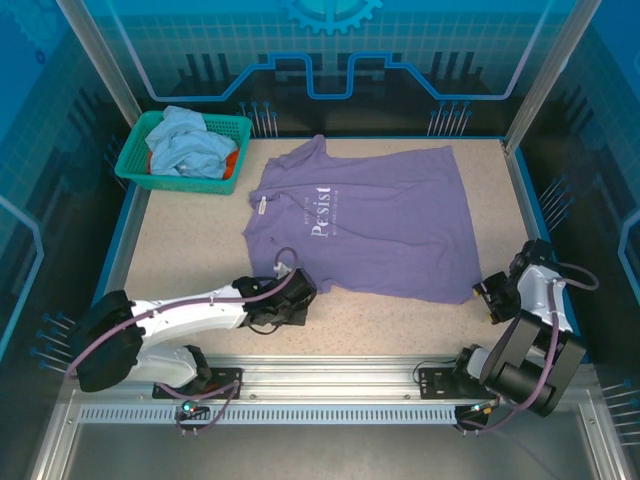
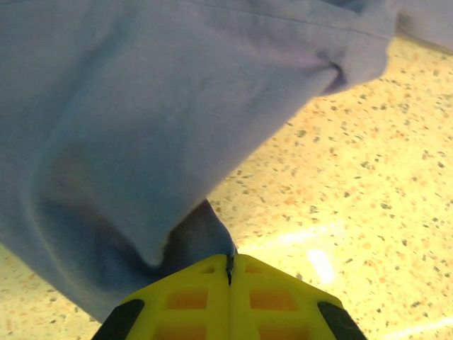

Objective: Fold and stack the t-shirts

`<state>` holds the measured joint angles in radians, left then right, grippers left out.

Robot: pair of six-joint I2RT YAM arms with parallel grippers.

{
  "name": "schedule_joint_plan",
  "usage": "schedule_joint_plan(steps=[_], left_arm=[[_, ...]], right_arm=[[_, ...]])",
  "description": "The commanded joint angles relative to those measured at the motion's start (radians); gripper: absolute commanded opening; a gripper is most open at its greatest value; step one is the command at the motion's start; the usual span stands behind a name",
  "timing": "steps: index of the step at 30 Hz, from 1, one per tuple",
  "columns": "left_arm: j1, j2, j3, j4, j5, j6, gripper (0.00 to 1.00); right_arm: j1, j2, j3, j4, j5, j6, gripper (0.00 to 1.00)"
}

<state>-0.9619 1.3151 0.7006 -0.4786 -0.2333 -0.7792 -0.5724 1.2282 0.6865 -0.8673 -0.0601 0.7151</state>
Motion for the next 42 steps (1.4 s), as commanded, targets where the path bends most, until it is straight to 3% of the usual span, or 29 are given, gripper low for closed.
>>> schedule_joint_plan(steps=[1, 14, 27, 38, 42], left_arm=[[0.006, -0.025, -0.040, 0.047, 0.052, 0.059, 0.00], [0.048, -0.017, -0.081, 0.057, 0.101, 0.109, 0.00], [0.051, -0.087, -0.103, 0.042, 0.089, 0.096, 0.00], [0.051, -0.291, -0.149, -0.076, 0.090, 0.030, 0.00], [0.051, -0.362, -0.130, -0.139, 0.082, 0.009, 0.00]], right_arm=[[-0.046, 0.045, 0.002, 0.049, -0.049, -0.032, 0.49], [-0.038, 0.006, -0.024, 0.098, -0.069, -0.044, 0.50], [0.015, 0.222, 0.014, 0.186, -0.088, -0.028, 0.43], [0.042, 0.282, 0.066, 0.180, -0.077, -0.036, 0.01], [0.062, 0.255, 0.096, 0.148, -0.066, -0.041, 0.00]])
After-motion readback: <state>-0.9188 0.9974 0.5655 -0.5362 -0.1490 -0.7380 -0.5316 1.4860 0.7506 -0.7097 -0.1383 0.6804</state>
